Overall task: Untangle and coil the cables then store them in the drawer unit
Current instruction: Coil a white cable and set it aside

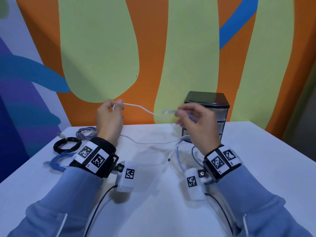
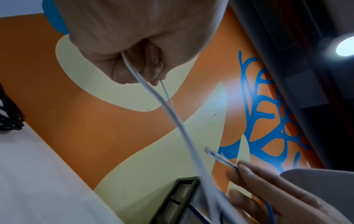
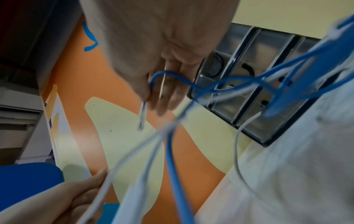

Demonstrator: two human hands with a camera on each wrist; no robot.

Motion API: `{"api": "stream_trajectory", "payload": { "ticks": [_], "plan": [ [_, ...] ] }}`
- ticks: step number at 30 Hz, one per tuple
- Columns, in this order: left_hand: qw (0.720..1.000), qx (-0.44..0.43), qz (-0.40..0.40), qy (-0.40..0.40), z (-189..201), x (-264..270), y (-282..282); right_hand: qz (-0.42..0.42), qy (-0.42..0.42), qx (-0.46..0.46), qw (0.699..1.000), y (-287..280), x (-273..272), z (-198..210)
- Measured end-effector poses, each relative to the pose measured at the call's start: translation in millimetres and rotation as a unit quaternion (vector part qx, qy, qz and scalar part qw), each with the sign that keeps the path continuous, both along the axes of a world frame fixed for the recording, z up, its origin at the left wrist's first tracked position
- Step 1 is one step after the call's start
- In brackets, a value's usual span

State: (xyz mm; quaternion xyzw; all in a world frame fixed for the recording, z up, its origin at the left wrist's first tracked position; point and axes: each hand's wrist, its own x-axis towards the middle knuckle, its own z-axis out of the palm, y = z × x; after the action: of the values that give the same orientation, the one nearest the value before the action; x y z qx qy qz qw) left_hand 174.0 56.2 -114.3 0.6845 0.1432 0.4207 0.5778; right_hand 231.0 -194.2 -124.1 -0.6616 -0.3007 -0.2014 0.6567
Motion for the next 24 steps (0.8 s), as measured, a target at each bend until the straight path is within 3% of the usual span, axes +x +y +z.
{"api": "stream_trajectory", "payload": {
  "ticks": [5, 7, 10, 13, 15, 17, 19, 24],
  "plan": [
    [0.999, -0.009, 0.036, 0.009, -6.0, -5.4, 21.2, -0.096, 0.039, 0.166, 0.981, -24.5, 30.6, 4.3],
    [0.999, -0.001, 0.041, 0.004, -5.6, -6.2, 22.6, -0.122, 0.038, 0.171, 0.977, -32.9, 33.1, 6.3],
    [0.999, 0.000, 0.014, -0.036, 2.8, -10.5, 14.9, -0.115, 0.032, 0.073, 0.990, -37.7, 25.9, 11.4],
    [0.997, 0.006, -0.021, -0.073, 15.0, -17.6, 2.0, -0.047, 0.031, -0.164, 0.985, -31.0, 17.8, 11.1],
    [0.994, -0.010, -0.040, -0.102, 22.5, -22.2, -4.4, 0.015, 0.035, -0.373, 0.927, -23.5, 6.1, 7.3],
    [0.989, -0.031, -0.057, -0.131, 28.4, -26.4, -7.7, 0.074, 0.059, -0.505, 0.858, -16.2, -3.2, 2.4],
    [0.985, -0.037, -0.054, -0.157, 32.6, -30.0, -8.9, 0.098, 0.062, -0.519, 0.847, -12.2, -11.5, 2.8],
    [0.972, -0.106, 0.015, -0.207, 38.7, -34.5, -3.8, 0.076, 0.049, -0.404, 0.910, -12.0, -9.1, 3.2]
  ]
}}
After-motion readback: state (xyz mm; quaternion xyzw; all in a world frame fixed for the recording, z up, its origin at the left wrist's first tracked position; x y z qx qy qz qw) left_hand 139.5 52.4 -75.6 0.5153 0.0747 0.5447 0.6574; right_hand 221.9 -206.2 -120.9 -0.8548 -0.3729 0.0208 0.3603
